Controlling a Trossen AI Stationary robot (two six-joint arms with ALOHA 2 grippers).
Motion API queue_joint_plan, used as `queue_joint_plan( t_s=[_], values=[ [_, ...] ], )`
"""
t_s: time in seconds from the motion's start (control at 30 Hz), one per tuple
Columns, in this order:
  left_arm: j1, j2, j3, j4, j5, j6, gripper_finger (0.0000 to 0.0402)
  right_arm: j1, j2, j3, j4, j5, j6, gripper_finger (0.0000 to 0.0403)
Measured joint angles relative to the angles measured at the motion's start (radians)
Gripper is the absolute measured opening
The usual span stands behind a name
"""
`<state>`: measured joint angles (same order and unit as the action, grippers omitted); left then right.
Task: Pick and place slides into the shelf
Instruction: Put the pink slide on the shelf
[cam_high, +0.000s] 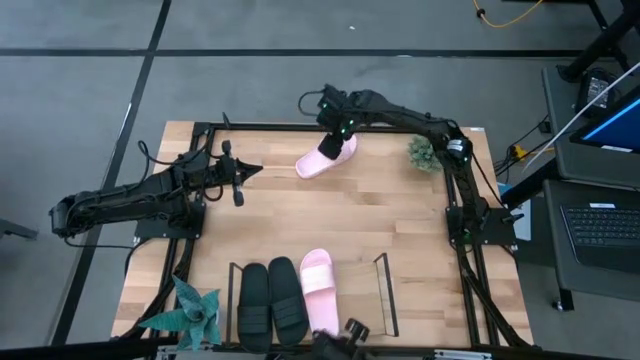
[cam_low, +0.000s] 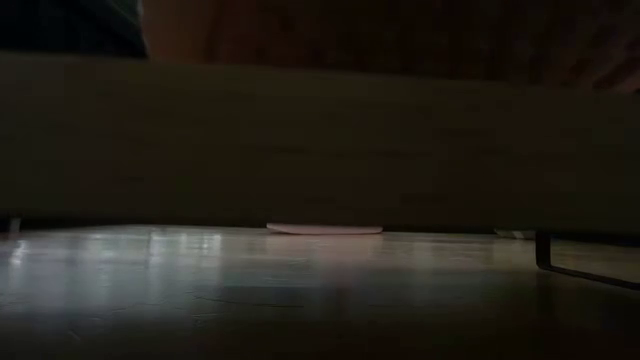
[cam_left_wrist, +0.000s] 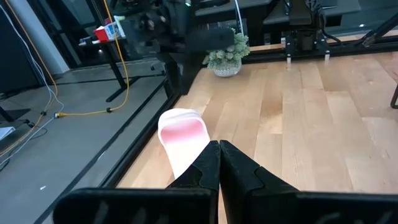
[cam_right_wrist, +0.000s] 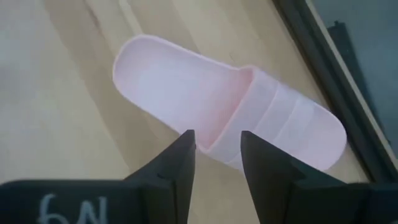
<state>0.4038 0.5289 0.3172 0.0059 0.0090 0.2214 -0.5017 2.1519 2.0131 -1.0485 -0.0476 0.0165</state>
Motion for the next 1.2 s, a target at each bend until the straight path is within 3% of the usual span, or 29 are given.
queue_joint_plan(
  t_s=[0.17,0.47,0.93,1.1,1.2],
  values=[
    [0.0,0.0,0.0,0.0,0.0,0.0,0.0,-0.105,-0.007,0.002,-0.009,-0.128,-0.023,0.0131],
    [0.0,0.0,0.0,0.001,-0.018,0.0,0.0,-0.292,-0.009,0.002,-0.024,-0.466,-0.047,0.0132],
    [0.0,0.0,0.0,0.002,-0.027,0.0,0.0,-0.334,-0.003,0.025,-0.03,-0.616,-0.052,0.0131],
    [0.0,0.0,0.0,0.002,-0.027,-0.002,0.0,-0.334,-0.003,0.11,-0.044,-0.752,-0.052,0.0131],
    [0.0,0.0,0.0,0.003,-0.027,-0.002,0.0,-0.333,-0.003,0.2,-0.08,-0.766,-0.082,0.0131]
  ],
)
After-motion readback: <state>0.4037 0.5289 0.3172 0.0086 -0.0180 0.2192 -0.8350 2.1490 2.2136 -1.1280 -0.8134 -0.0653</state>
